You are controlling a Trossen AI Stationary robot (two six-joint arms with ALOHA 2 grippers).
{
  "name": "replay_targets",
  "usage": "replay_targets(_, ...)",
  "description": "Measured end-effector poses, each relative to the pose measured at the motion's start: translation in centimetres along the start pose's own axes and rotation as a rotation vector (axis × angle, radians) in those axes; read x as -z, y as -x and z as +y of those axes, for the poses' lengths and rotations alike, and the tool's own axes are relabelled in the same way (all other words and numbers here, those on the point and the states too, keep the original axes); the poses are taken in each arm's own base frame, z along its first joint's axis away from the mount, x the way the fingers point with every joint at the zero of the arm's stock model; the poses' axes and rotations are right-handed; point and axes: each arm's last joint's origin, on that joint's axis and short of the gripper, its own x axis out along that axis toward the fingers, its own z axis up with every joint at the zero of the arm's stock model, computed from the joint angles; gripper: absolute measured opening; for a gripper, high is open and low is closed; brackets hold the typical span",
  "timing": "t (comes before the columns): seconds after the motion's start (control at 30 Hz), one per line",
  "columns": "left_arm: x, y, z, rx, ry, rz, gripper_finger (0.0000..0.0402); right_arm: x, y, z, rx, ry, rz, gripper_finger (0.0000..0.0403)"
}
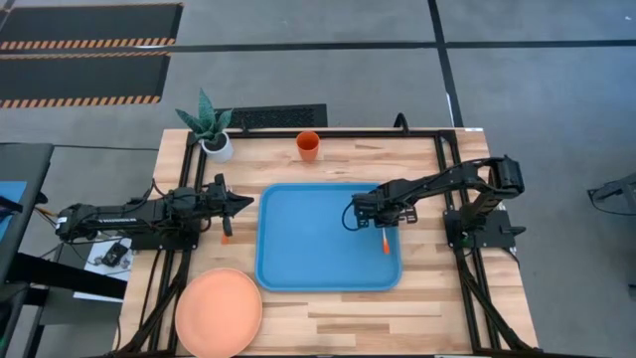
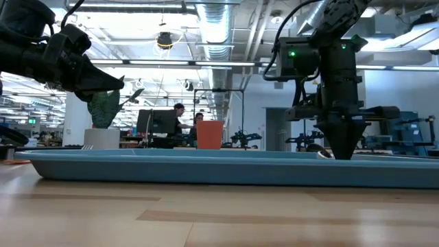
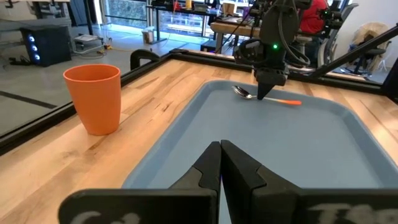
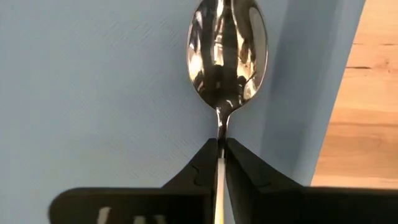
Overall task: Pick and place plate/cup/fork/spoon on tray
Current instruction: Put the orange spoon on the right of the blue tray
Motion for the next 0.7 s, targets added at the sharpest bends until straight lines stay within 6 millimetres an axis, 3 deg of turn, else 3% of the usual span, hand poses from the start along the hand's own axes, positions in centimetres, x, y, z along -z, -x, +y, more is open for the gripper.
replay_targets(0.3, 0.0, 0.0, -0.01, 0.001, 0.0, 0.0, 0.0, 0.39, 0.01, 0.04, 0.0, 0.009, 0.0, 0.003)
replay_targets(0.7, 0.0, 0.0, 0.0, 0.001, 0.0, 0.0, 0.0, 0.38, 0.02, 0.01, 0.003, -0.005, -0.002, 0.0055)
